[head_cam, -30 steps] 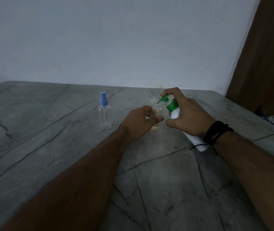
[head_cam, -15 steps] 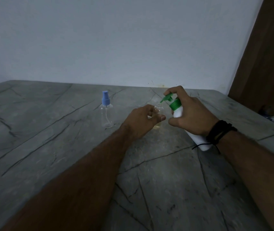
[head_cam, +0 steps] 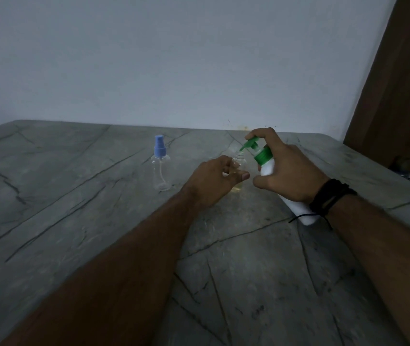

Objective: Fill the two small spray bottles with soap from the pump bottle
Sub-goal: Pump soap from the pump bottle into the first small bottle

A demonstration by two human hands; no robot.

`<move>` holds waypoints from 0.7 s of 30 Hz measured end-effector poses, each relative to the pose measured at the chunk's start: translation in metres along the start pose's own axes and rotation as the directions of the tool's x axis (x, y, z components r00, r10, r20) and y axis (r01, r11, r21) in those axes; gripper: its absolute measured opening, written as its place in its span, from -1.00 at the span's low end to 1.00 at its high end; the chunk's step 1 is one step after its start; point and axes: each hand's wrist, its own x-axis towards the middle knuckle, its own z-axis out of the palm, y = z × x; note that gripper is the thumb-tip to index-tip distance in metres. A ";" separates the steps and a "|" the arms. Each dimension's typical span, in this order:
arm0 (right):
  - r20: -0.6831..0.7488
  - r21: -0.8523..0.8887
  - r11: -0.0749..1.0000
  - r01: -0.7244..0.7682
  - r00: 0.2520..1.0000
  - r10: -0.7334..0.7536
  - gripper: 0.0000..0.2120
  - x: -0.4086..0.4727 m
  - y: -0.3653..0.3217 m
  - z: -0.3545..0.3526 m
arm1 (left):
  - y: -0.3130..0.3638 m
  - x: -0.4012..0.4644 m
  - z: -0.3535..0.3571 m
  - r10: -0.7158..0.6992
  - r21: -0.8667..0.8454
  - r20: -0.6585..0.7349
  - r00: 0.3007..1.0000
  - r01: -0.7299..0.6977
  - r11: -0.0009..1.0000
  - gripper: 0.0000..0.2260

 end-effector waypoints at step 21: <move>-0.015 -0.014 1.000 -0.012 1.000 0.012 -0.31 -0.001 0.000 -0.001 | -0.001 0.000 0.000 -0.019 -0.021 0.011 1.000 0.020 1.000 -0.63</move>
